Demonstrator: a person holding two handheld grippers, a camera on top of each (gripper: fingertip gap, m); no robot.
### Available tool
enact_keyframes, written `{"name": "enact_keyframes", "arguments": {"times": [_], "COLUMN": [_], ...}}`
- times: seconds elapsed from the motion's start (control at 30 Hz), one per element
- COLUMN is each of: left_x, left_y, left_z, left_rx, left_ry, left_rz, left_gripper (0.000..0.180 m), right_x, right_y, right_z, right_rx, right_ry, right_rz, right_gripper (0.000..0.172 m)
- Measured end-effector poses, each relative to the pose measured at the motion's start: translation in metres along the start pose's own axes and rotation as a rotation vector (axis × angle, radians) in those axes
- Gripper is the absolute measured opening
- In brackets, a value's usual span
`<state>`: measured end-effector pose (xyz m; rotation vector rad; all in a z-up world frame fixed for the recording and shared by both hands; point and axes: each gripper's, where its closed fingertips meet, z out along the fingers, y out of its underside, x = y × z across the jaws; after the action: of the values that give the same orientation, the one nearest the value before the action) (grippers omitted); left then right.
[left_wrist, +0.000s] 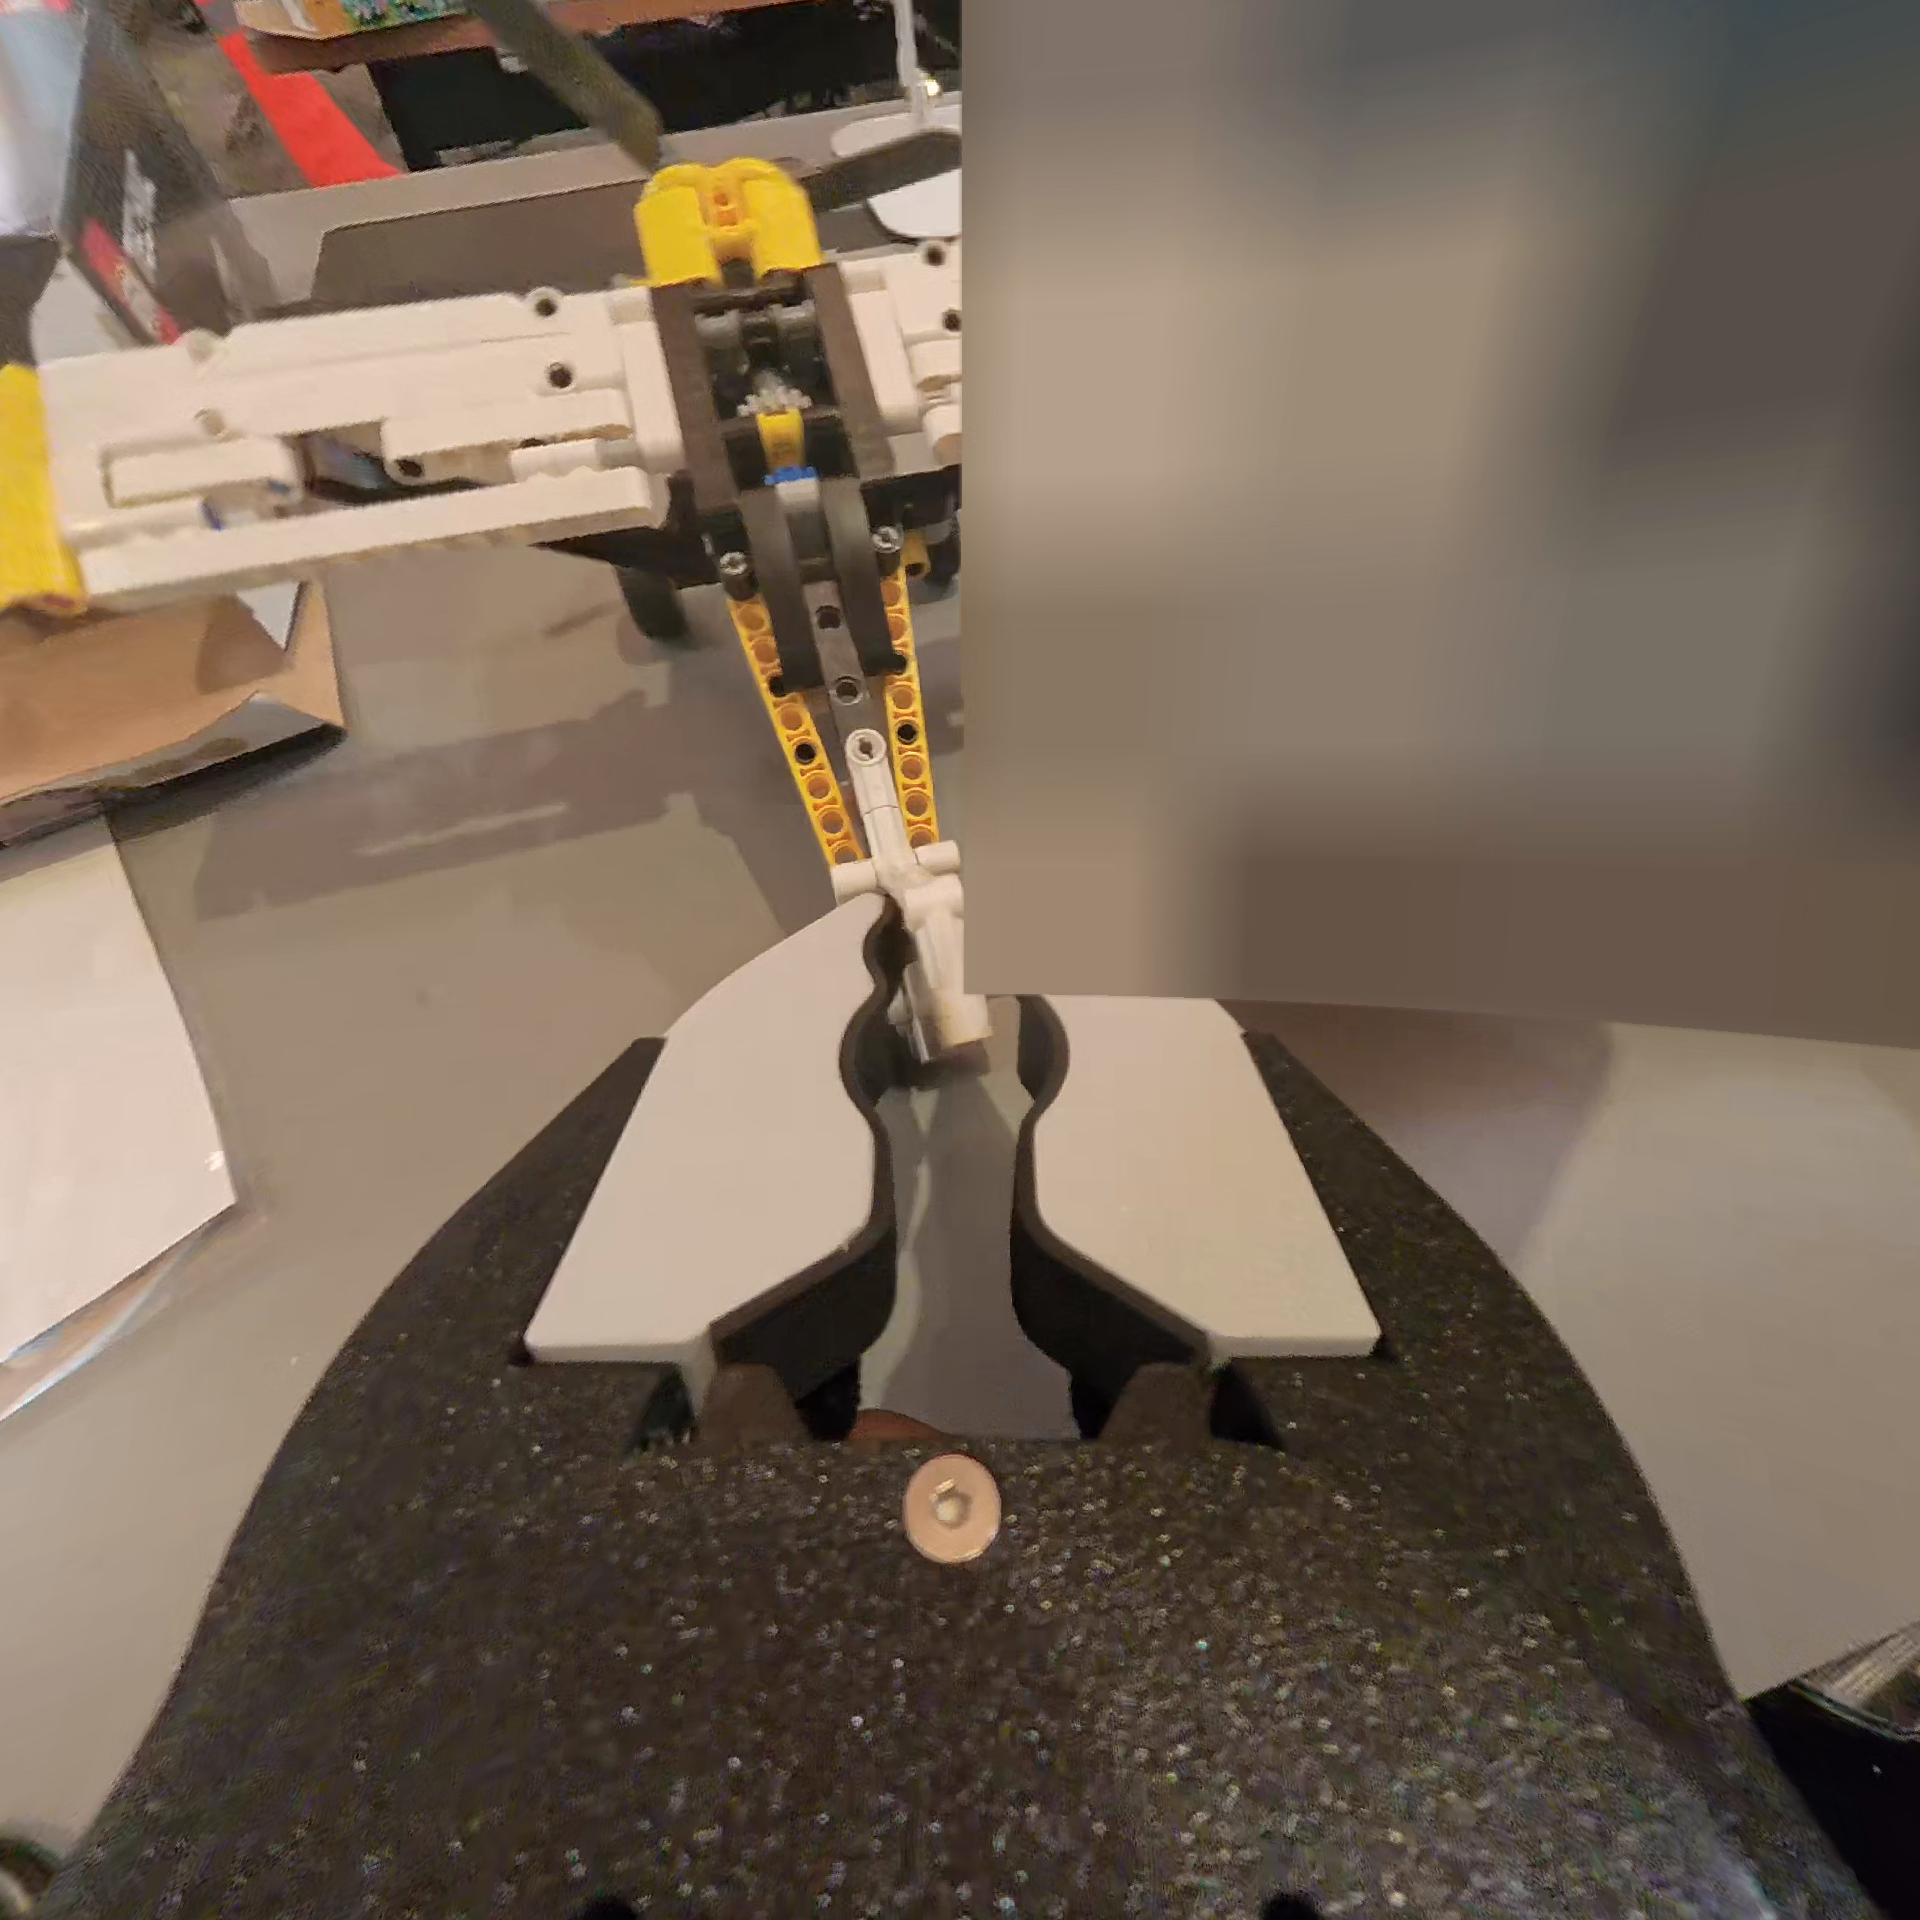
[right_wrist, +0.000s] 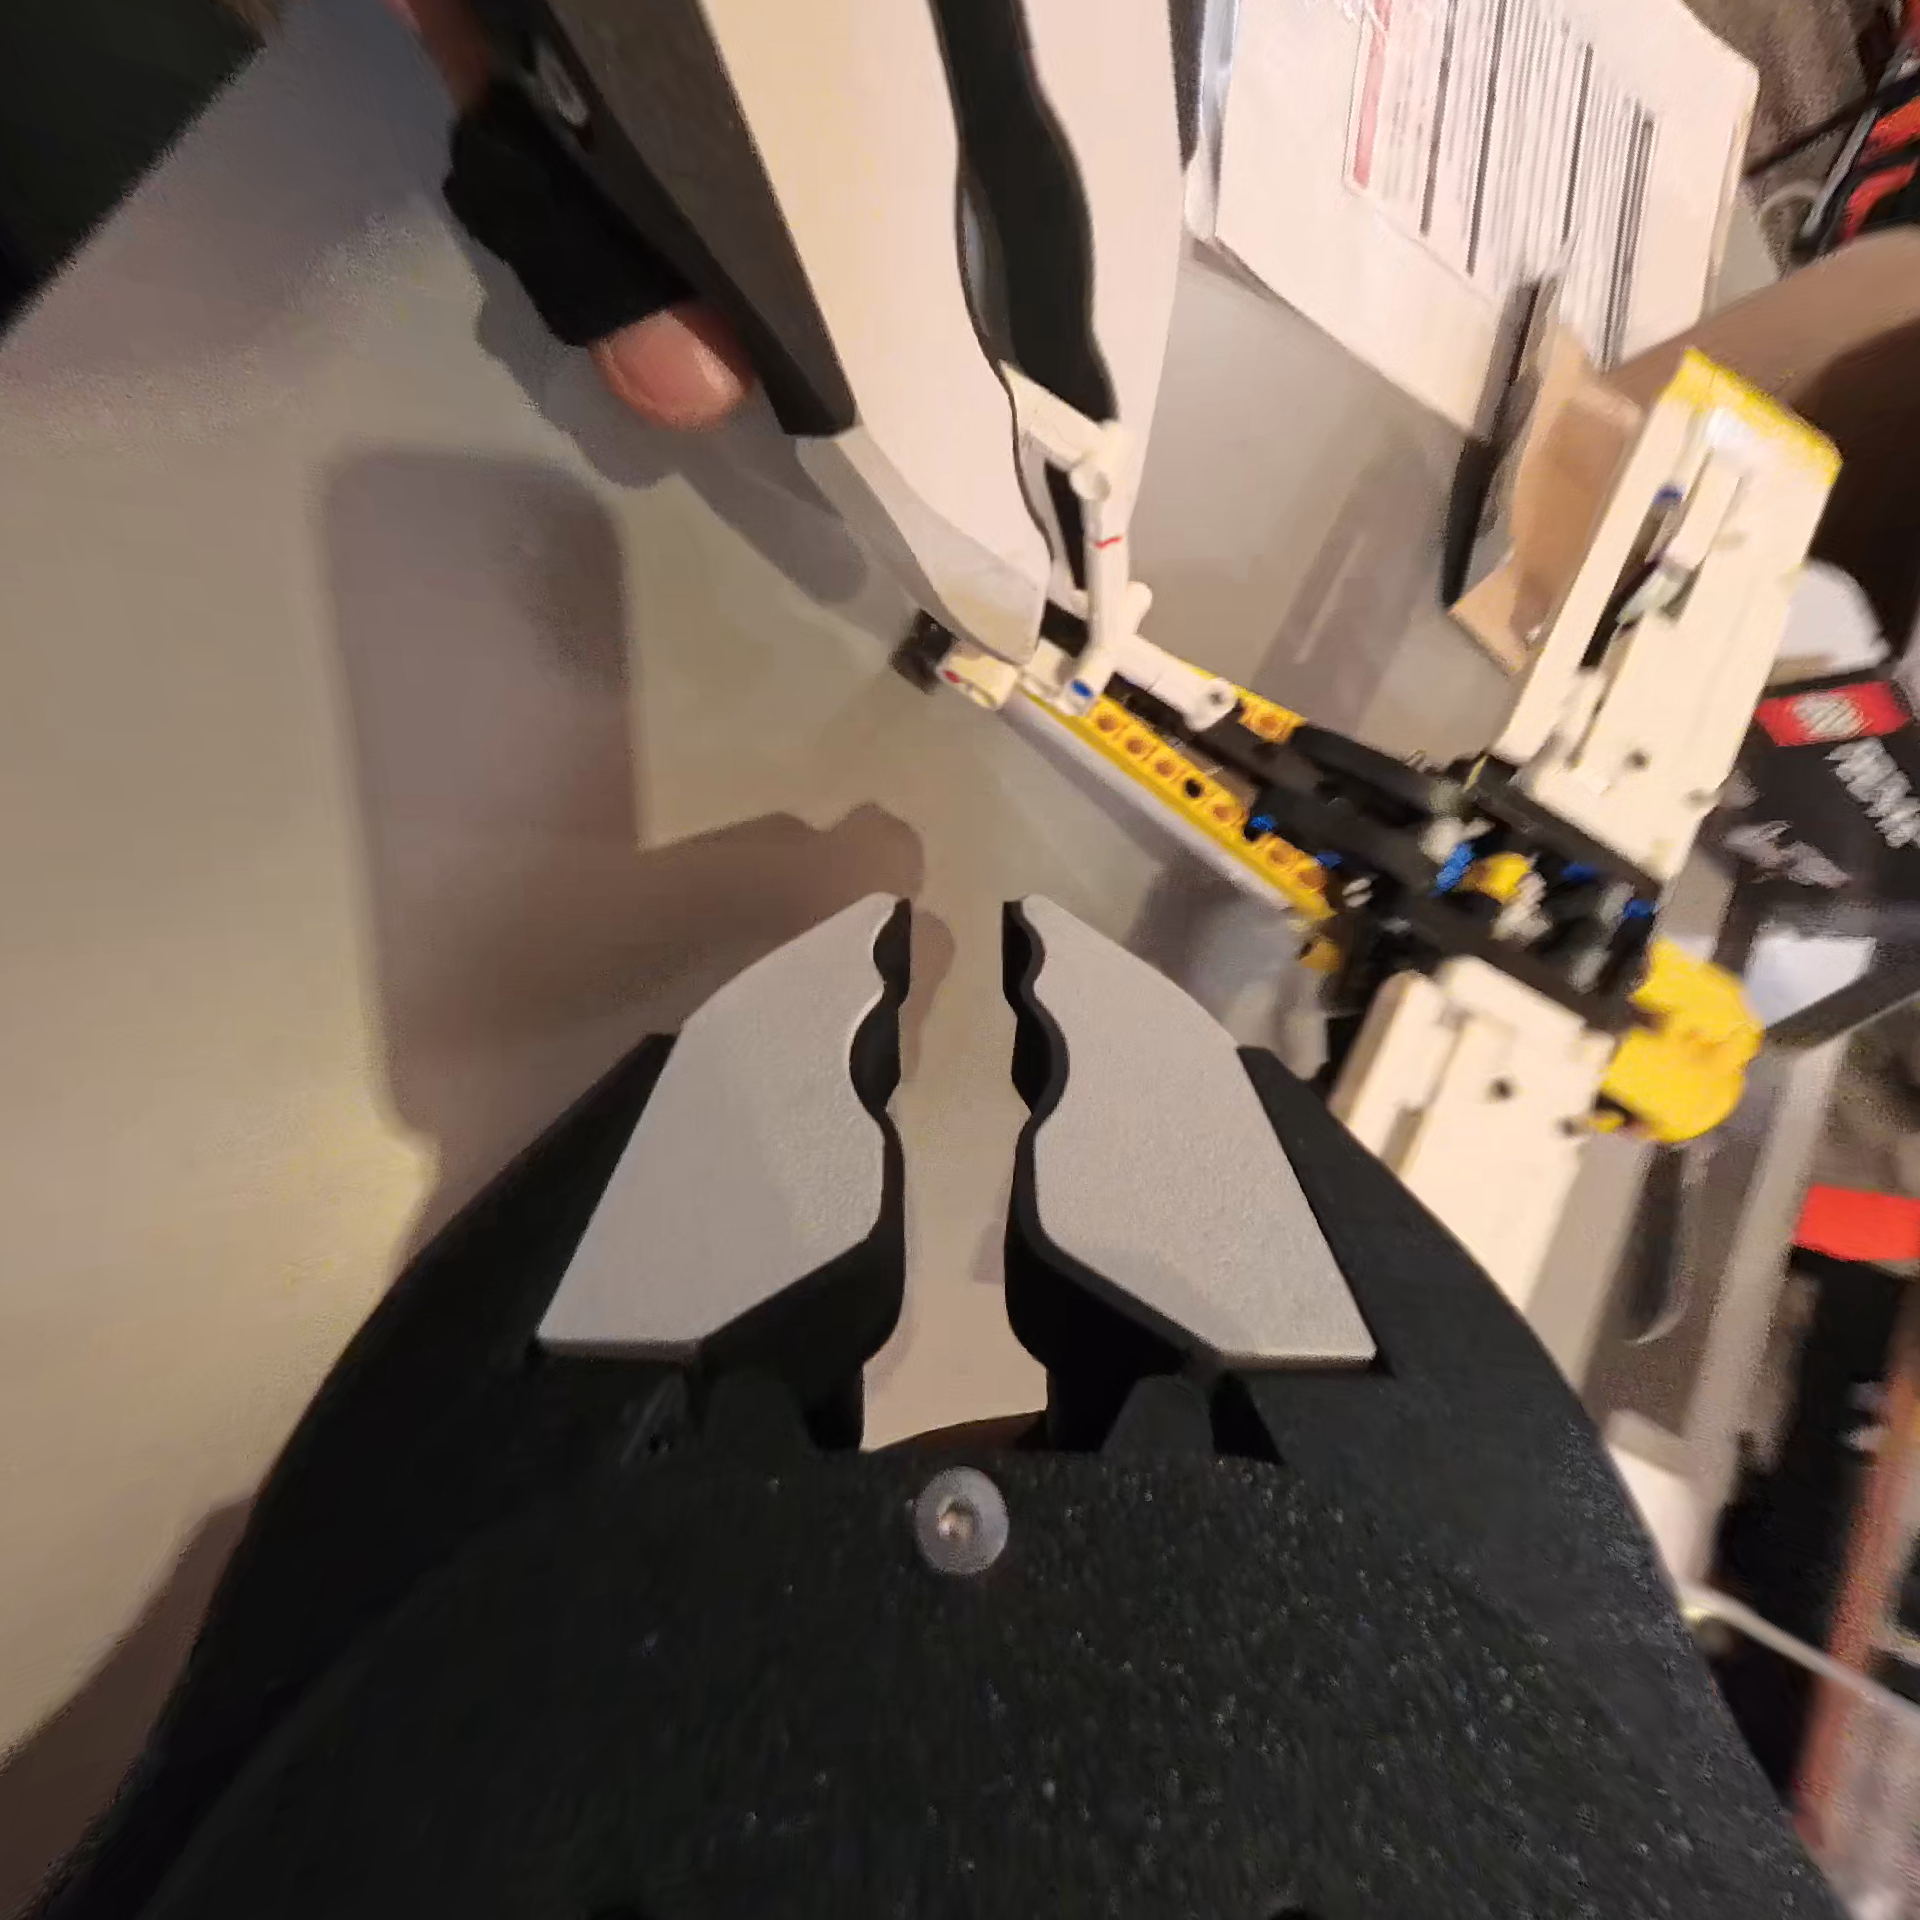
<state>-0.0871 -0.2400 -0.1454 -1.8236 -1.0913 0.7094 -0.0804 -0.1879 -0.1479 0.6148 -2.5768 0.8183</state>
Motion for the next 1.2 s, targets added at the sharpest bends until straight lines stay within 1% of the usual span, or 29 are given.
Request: {"name": "enact_keyframes", "arguments": {"times": [0.07, 0.13, 0.23, 0.4, 0.5, 0.63, 0.7, 0.87, 1.07, 1.13, 1.2], "left_x": [0.004, 0.004, 0.004, -0.01, -0.021, -0.031, -0.036, -0.05, -0.079, -0.083, -0.087], "left_y": [0.001, 0.0, -0.008, -0.016, -0.024, -0.045, -0.054, -0.061, -0.049, -0.05, -0.054], "left_z": [-0.001, -0.005, -0.014, -0.024, -0.028, -0.035, -0.036, -0.02, 0.01, 0.013, 0.013], "left_rx": [-0.004, 0.009, 0.08, 0.185, 0.243, 0.345, 0.374, 0.39, 0.373, 0.373, 0.404], "left_ry": [-0.013, -0.011, 0.025, 0.064, 0.072, 0.075, 0.064, 0.013, -0.058, -0.042, -0.04], "left_rz": [0.018, 0.033, 0.014, -0.038, -0.069, -0.077, -0.062, -0.027, -0.036, -0.068, -0.071], "left_gripper": [0.031, 0.033, 0.035, 0.041, 0.043, 0.044, 0.044, 0.044, 0.043, 0.042, 0.042], "right_x": [-0.013, -0.021, -0.026, -0.027, -0.03, -0.028, -0.027, -0.023, -0.022, -0.021, -0.02], "right_y": [0.008, 0.014, 0.021, 0.038, 0.049, 0.059, 0.064, 0.082, 0.1, 0.105, 0.11], "right_z": [0.002, 0.005, 0.007, 0.005, 0.006, 0.0, -0.004, -0.017, -0.029, -0.032, -0.034], "right_rx": [0.023, 0.043, 0.054, 0.029, -0.001, 0.005, 0.021, 0.043, 0.044, 0.037, 0.029], "right_ry": [-0.009, 0.003, 0.049, 0.144, 0.169, 0.222, 0.247, 0.312, 0.347, 0.363, 0.381], "right_rz": [0.101, 0.191, 0.271, 0.298, 0.297, 0.309, 0.323, 0.374, 0.415, 0.416, 0.416], "right_gripper": [0.017, 0.017, 0.017, 0.017, 0.017, 0.014, 0.014, 0.008, 0.007, 0.007, 0.007]}}
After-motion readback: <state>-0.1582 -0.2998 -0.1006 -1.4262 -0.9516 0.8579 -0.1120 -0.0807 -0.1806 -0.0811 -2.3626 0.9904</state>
